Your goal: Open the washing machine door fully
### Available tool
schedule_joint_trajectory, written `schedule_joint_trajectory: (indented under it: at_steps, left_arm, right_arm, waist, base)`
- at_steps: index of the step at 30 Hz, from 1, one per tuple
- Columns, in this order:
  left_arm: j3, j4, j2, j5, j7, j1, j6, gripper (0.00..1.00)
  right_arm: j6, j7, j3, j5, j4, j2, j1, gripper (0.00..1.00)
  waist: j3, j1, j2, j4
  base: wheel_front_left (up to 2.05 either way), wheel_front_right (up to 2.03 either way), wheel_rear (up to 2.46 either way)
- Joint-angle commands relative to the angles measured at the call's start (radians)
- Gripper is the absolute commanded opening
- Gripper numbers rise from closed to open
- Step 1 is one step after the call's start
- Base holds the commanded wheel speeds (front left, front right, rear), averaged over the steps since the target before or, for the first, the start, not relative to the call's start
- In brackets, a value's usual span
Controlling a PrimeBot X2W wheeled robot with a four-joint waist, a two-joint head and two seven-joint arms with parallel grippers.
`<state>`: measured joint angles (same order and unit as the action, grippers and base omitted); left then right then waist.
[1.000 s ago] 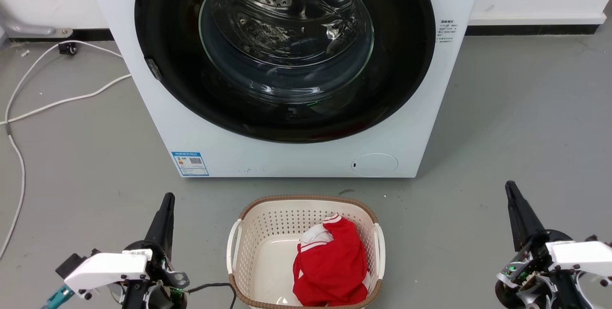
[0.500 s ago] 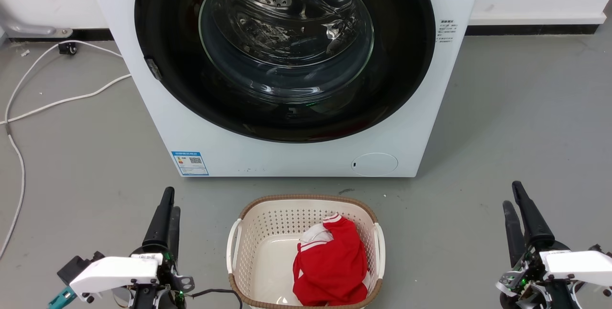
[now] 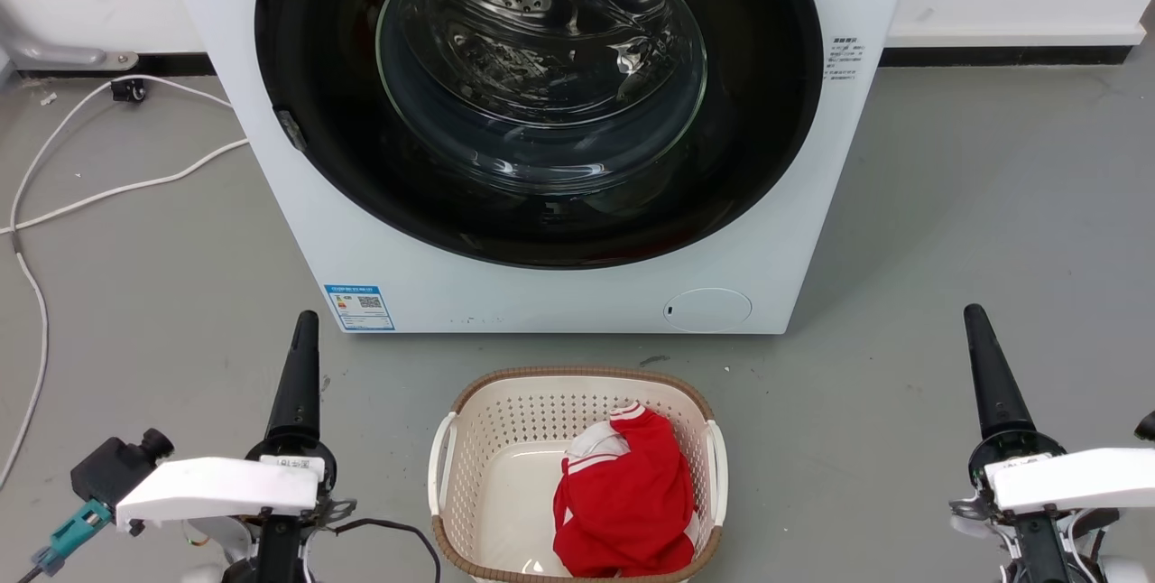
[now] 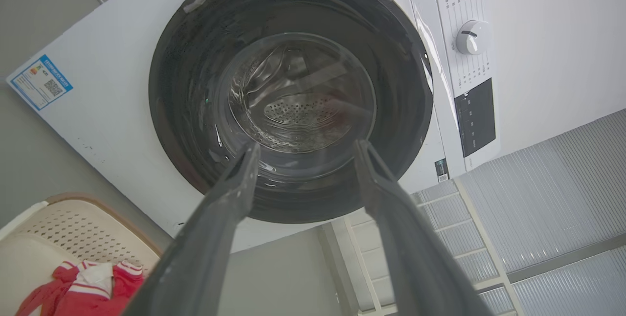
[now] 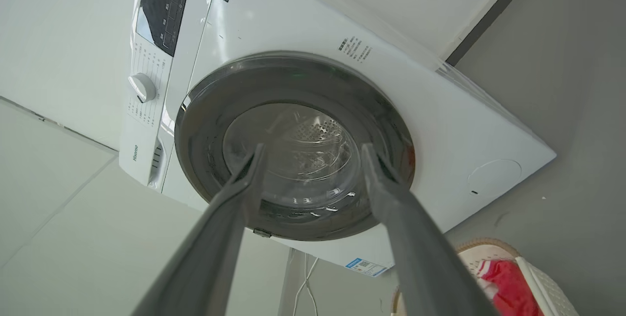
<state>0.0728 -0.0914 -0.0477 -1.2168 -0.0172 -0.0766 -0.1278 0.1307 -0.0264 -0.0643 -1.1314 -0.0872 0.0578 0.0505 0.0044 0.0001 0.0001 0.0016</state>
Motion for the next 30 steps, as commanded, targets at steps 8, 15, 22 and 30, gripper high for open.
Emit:
schedule_joint_trajectory:
  at_steps: [8,15,22,30]
  left_arm:
    - [-0.018,0.063,-0.003,0.257,-0.045,-0.018,0.004,1.00]
    - [-0.048,0.064,-0.003,0.448,-0.075,0.005,0.021,1.00]
    - [-0.060,0.064,-0.003,0.562,-0.096,0.014,0.030,1.00]
    - [-0.080,0.050,-0.017,0.681,-0.119,0.024,0.049,1.00]
  right_arm:
    - [0.000,-0.043,0.026,0.288,0.065,-0.001,-0.021,1.00]
    - [0.000,-0.072,0.049,0.462,0.061,-0.002,-0.040,1.00]
    - [0.000,-0.081,0.049,0.572,0.066,-0.003,-0.044,1.00]
    - [0.000,-0.087,0.058,0.678,0.069,-0.004,-0.055,1.00]
  waist:
    - [-0.001,0.0000,-0.0001,0.001]
    - [-0.004,0.0000,-0.0001,-0.001]
    - [-0.004,0.0000,-0.0001,-0.001]
    - [-0.004,0.0000,-0.0001,0.000]
  base:
    - [0.00,0.00,0.00]
    - [0.00,0.00,0.00]
    - [0.00,0.00,0.00]
    - [0.00,0.00,0.00]
